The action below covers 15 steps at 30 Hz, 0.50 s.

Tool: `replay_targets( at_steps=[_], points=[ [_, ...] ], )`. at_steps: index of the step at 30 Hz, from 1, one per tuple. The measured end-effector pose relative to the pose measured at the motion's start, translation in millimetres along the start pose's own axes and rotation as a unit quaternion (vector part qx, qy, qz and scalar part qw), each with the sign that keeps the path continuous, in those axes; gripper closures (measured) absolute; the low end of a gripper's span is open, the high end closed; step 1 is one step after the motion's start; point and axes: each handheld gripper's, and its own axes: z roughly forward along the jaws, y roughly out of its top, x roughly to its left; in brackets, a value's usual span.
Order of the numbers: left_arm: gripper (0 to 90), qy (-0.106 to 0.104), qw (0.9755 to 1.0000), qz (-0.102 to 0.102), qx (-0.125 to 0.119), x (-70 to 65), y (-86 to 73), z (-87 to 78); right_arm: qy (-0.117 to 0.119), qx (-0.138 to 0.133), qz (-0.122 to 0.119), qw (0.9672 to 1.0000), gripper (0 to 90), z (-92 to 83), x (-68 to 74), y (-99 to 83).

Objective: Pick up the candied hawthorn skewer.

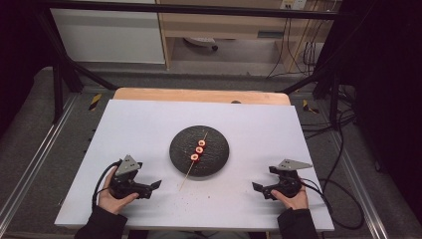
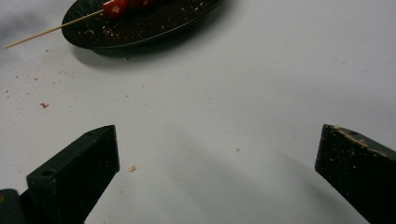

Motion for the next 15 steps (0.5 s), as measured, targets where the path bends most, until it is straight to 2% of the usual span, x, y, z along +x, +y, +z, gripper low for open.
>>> replay_targets(
  at_steps=[15],
  points=[
    [6.6,-0.007,1.0,0.003,0.004,-24.1,31.2,16.5,-0.001,0.002,0.003,1.0,0.6,0.4,0.1,0.1]
  ],
)
